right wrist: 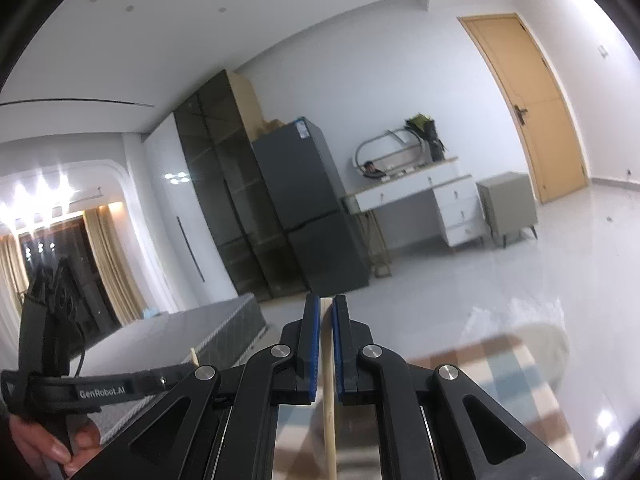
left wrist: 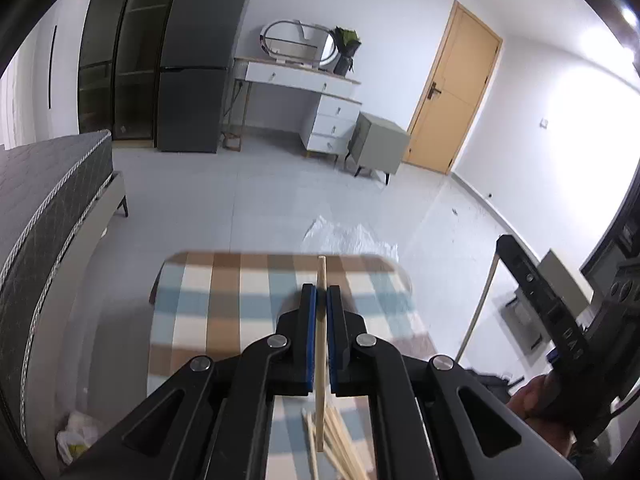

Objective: Organize utensils
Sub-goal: 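Lift both held chopsticks over the holder and open both tools to drop them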

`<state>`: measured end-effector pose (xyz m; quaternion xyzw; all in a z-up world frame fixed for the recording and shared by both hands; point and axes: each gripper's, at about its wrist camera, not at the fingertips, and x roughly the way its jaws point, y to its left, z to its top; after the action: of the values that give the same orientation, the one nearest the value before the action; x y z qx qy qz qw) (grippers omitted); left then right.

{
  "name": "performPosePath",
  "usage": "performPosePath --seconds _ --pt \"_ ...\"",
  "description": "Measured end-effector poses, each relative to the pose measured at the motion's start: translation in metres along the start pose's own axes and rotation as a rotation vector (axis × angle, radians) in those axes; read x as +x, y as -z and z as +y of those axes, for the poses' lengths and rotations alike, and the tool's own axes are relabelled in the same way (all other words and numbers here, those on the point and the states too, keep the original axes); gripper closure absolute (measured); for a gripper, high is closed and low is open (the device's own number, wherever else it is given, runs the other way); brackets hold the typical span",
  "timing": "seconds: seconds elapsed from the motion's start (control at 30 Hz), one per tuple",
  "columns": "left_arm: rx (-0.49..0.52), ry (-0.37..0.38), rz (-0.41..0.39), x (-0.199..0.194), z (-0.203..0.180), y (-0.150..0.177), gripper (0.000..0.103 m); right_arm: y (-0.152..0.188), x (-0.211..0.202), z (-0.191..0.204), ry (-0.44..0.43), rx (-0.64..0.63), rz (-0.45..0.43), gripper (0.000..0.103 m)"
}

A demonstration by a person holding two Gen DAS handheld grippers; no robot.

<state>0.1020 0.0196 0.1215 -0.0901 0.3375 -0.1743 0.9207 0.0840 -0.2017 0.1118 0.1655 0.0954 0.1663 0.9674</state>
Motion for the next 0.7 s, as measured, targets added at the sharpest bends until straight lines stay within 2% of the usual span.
performPosePath --seconds 0.17,0.27,0.43,0.7 --pt "0.002 -0.001 -0.068 0.024 0.005 -0.036 0.103 -0.016 0.047 -0.003 -0.026 -0.031 -0.038 0.098" --pt "0.006 -0.004 -0.115 0.042 0.011 -0.047 0.103 -0.012 0.075 -0.004 -0.04 -0.047 -0.068 0.098" --pt "0.004 0.002 -0.151 0.07 0.024 -0.046 0.103 0.009 0.11 -0.011 -0.052 -0.062 -0.089 0.098" --pt "-0.003 0.037 -0.129 0.095 0.038 -0.033 0.103 0.041 0.136 -0.033 -0.019 -0.033 -0.101 0.098"
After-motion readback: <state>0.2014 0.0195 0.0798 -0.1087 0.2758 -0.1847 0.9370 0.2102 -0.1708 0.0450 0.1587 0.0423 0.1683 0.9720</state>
